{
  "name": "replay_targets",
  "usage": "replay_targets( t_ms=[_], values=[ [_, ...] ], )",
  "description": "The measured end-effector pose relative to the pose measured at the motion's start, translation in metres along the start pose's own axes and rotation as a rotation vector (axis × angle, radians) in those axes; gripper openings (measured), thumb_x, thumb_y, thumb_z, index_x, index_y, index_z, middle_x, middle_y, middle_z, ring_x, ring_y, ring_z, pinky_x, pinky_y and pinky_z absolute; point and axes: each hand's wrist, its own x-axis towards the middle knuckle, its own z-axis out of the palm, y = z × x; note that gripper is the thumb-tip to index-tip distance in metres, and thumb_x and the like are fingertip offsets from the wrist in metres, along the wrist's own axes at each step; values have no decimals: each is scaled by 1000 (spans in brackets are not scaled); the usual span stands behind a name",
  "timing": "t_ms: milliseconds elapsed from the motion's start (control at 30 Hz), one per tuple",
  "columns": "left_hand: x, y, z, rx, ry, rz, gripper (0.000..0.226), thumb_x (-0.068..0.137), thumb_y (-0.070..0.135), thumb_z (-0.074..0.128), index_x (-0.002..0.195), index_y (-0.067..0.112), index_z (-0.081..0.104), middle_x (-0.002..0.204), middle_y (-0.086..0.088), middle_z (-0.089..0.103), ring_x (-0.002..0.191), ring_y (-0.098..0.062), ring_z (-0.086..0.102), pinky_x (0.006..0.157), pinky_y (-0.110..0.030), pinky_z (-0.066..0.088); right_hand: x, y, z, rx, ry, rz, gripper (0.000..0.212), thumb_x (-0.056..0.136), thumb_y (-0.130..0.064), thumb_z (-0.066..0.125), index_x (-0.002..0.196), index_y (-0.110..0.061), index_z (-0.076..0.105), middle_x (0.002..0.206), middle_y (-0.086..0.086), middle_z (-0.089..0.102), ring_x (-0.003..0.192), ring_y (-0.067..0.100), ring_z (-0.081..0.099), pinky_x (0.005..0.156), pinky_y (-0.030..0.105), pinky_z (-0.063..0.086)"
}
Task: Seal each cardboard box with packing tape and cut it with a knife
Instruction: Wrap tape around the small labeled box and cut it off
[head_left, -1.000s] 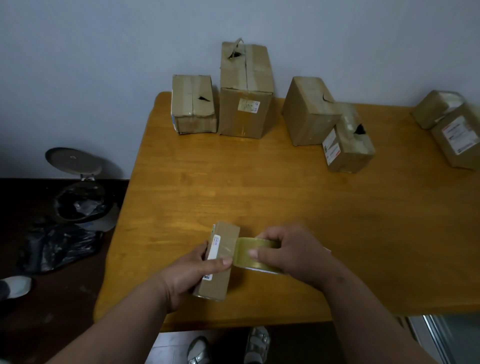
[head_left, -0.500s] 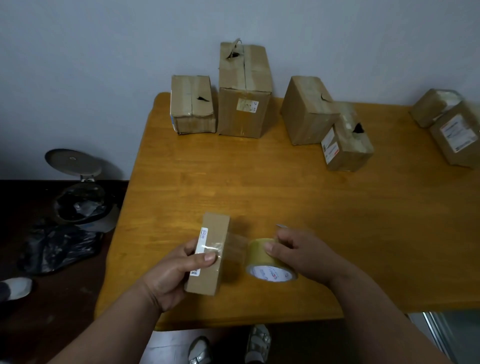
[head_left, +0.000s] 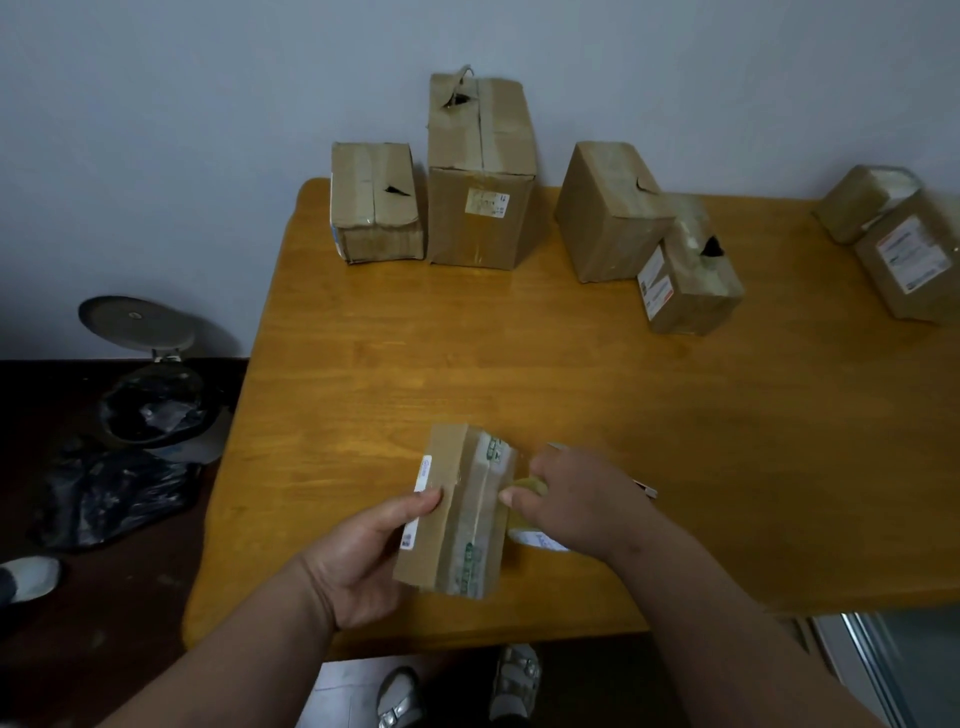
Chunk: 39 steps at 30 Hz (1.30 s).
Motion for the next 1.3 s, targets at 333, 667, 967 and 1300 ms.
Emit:
replay_targets(
  t_ms=[333, 667, 967, 1300],
  values=[
    [3, 8, -11, 229, 336, 114, 69, 65, 22, 79, 127, 7, 53, 108, -20, 71, 98, -38, 69, 86, -54, 55, -3, -1, -9, 362, -74, 6, 17, 87, -28, 65, 76, -19, 56, 73, 0, 54, 66, 14, 49, 61, 31, 36],
    [16, -13, -30, 448, 587, 77, 56, 86, 32, 70, 135, 12, 52, 110, -13, 71, 95, -30, 70, 84, -48, 57, 5, 11, 12, 504, -135, 55, 23, 88, -30, 69, 94, -8, 63, 79, 1, 59, 68, 7, 53, 56, 17, 39],
    [31, -47, -35, 1852, 611, 286, 78, 90, 64, 15, 149, 32, -25, 161, 5, -25, 148, -20, -24, 119, -42, -4, 17, 15, 33, 415, -153, 58, 21, 87, -38, 68, 90, -19, 60, 77, -5, 57, 68, 7, 52, 57, 23, 38],
    [34, -48, -39, 1970, 541, 140, 97, 71, 89, -1, 135, 31, -46, 143, 10, -54, 130, -12, -51, 115, -42, -18, 19, 39, 32, 471, -251, 47, 25, 93, -37, 63, 71, -27, 54, 71, -9, 49, 66, 6, 47, 60, 26, 35]
  ],
)
